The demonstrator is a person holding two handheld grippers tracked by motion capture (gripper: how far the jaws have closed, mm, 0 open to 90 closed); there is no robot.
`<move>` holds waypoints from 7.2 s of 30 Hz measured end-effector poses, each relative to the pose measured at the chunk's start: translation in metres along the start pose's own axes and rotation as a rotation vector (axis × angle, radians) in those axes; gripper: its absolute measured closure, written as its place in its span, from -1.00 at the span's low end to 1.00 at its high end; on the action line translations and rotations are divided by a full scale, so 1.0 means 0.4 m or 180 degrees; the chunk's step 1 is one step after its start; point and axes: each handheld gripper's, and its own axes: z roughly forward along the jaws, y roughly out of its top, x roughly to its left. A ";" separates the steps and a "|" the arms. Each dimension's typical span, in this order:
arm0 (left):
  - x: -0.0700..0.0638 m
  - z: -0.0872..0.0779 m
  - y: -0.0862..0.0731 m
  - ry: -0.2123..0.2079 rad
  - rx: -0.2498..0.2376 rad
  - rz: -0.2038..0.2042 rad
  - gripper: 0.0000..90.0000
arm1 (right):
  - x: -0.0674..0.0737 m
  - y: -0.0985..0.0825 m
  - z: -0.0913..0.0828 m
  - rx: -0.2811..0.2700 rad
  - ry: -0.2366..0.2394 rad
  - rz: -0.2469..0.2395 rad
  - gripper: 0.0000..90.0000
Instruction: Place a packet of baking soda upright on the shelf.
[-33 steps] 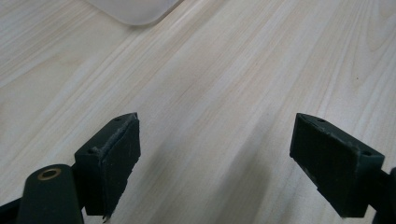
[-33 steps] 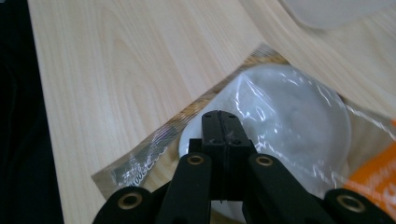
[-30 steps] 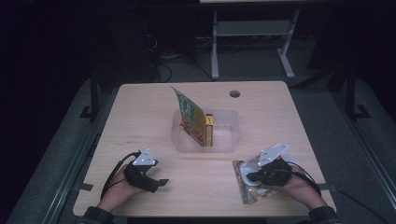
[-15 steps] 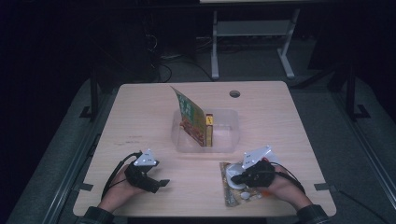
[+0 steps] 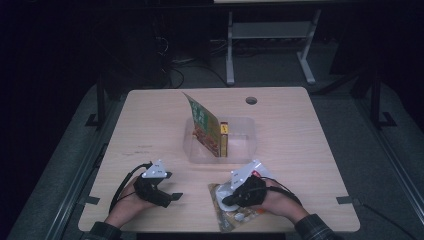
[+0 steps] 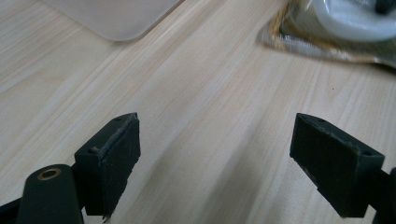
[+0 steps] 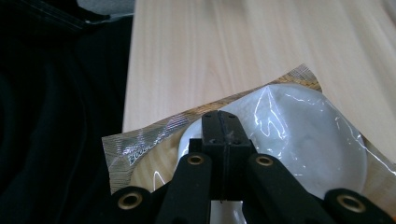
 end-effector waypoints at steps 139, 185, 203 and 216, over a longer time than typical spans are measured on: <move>0.013 -0.032 0.043 -0.0095 -0.0479 -0.0198 -0.61 | -0.189 0.046 -0.404 -0.1493 -0.1005 0.0456 1.00; 0.014 -0.011 0.038 -0.0142 -0.0348 -0.0145 -0.62 | -0.282 -0.029 -0.373 -0.1155 -0.1282 0.0957 0.19; 0.012 -0.019 0.028 -0.0134 -0.0287 -0.0107 -0.62 | -0.173 -0.120 -0.384 -0.1085 -0.1517 0.1200 -0.43; 0.007 -0.045 -0.025 -0.0073 -0.0220 -0.0121 -0.66 | -0.075 -0.194 -0.297 -0.0896 -0.1543 0.1176 -0.52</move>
